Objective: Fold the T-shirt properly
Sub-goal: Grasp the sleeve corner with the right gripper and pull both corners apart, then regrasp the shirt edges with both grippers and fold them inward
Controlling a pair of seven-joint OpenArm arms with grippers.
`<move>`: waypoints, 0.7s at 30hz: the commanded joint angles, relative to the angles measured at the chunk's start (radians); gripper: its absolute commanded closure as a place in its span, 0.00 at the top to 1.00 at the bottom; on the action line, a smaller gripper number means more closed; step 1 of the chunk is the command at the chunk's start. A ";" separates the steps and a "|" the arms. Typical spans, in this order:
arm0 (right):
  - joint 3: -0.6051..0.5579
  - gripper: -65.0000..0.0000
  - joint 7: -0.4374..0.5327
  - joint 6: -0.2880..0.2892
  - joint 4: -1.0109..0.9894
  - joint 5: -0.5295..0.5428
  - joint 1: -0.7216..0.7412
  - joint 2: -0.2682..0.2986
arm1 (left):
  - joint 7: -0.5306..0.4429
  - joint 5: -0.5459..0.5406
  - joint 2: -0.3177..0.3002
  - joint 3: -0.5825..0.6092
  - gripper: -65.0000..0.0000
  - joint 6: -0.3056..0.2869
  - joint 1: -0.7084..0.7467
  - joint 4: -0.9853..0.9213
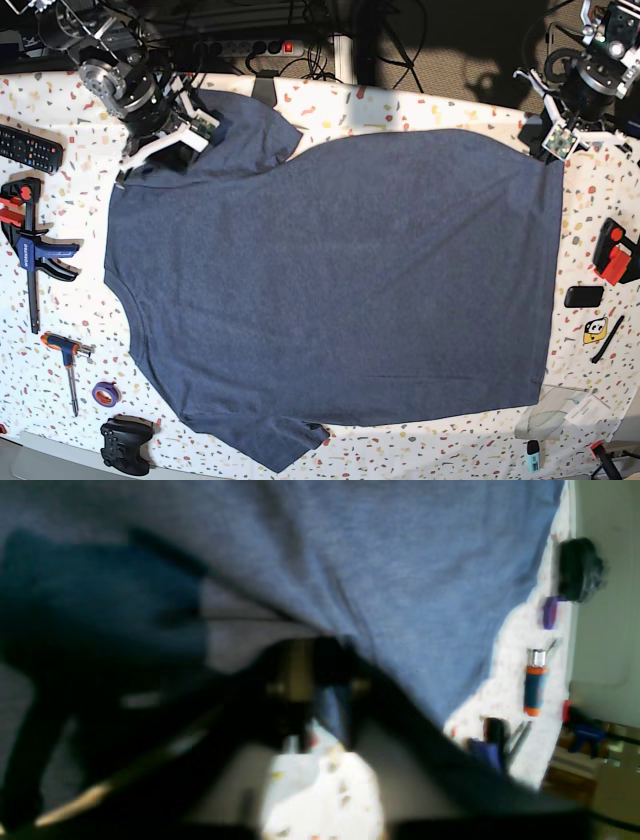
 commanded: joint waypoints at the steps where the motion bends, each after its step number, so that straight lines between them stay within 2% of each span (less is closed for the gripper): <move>1: 0.003 0.00 -0.027 0.016 0.007 0.023 -0.001 0.014 | -0.019 0.000 -0.014 -0.007 0.00 0.010 0.000 0.017; 3: 0.003 0.00 -0.063 -0.037 0.011 0.057 -0.001 0.014 | -0.016 0.000 -0.014 -0.007 0.00 0.010 -0.001 0.017; 5: 0.003 0.00 -0.142 -0.089 0.026 0.074 -0.001 0.014 | -0.017 0.000 -0.014 -0.007 0.00 0.011 -0.001 0.017; 7: 0.003 0.00 -0.243 -0.106 0.060 0.074 -0.004 0.017 | -0.017 0.000 -0.014 -0.007 0.00 0.011 0.000 0.017; 9: 0.005 0.00 -0.291 -0.122 0.107 0.074 -0.024 0.033 | -0.017 0.000 -0.014 -0.007 0.00 0.010 0.000 0.017; 13: 0.029 0.00 -0.292 -0.206 0.217 0.074 -0.117 0.091 | -0.016 0.000 -0.014 -0.007 0.00 0.011 0.000 0.017; 18: 0.103 0.00 -0.285 -0.214 0.283 0.074 -0.266 0.097 | 0.008 -0.001 -0.014 -0.007 0.00 0.011 0.005 0.018; 21: 0.116 0.00 -0.284 -0.279 0.307 0.069 -0.343 0.097 | 0.013 0.000 -0.014 -0.007 0.00 0.011 0.024 0.018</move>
